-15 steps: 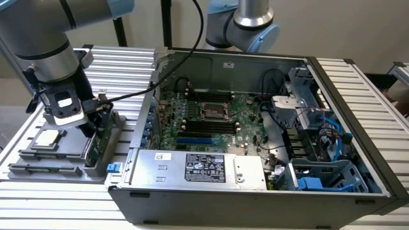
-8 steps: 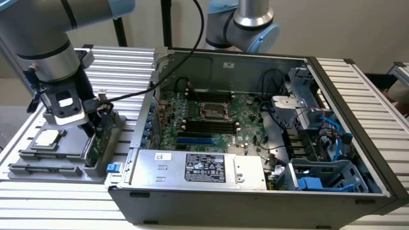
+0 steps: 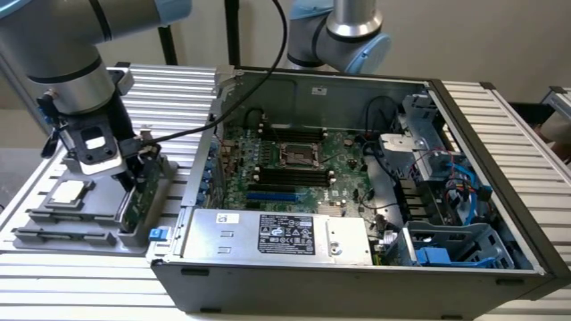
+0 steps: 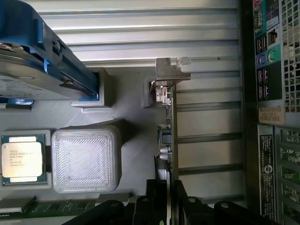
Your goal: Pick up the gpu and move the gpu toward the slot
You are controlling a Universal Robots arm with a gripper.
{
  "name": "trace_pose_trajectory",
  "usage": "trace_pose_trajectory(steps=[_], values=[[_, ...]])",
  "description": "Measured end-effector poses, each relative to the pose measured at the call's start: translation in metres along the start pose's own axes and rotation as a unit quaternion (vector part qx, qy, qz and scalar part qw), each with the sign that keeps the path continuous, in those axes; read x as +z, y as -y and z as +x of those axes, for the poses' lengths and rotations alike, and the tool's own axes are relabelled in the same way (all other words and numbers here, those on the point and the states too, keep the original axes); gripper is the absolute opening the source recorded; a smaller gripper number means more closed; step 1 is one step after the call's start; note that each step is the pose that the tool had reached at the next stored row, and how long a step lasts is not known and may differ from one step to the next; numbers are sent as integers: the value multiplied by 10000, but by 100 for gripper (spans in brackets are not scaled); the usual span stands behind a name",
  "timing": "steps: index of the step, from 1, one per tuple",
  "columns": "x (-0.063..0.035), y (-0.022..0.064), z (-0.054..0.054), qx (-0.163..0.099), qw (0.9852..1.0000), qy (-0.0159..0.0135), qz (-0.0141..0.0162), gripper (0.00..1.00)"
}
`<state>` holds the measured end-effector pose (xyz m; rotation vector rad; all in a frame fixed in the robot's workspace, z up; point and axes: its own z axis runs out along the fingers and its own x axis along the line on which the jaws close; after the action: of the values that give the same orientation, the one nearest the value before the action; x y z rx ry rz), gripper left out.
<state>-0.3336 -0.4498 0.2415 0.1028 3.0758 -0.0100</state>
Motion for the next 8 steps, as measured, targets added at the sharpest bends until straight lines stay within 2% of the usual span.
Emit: trace_pose_trajectory(steps=[8], values=[[2, -1, -32, -59, 10000, -21, -31, 26]])
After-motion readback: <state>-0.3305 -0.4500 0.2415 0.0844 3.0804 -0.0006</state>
